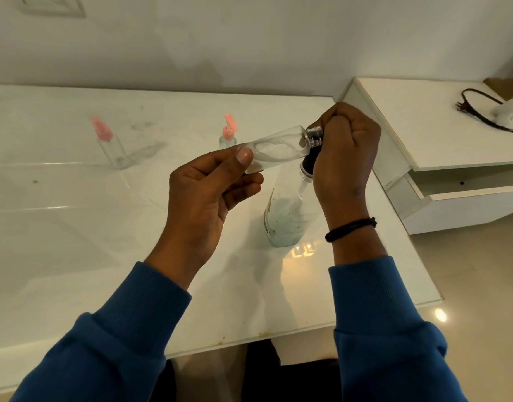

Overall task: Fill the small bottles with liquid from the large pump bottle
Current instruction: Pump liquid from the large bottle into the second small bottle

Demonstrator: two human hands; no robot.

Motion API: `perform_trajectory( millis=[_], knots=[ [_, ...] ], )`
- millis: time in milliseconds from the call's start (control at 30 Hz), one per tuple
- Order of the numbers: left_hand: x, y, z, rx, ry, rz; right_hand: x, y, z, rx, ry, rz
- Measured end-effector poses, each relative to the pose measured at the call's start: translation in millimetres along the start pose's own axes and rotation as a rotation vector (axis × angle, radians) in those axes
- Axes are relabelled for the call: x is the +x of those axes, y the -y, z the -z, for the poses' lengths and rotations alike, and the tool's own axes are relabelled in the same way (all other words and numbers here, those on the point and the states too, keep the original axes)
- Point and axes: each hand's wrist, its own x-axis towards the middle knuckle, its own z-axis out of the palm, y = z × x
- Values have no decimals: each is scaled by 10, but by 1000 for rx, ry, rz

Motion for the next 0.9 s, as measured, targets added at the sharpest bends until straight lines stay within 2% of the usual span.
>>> perform_trajectory(
  millis=[233,367,900],
  knots=[
    [-5,7,-7,5,17,2,37,32,40,-75,-19,46],
    [-2,8,15,0,-3,6,12,1,36,-131,44,17],
    [-18,4,-5,6,10,4,52,-19,34,-77,5,55]
  ],
)
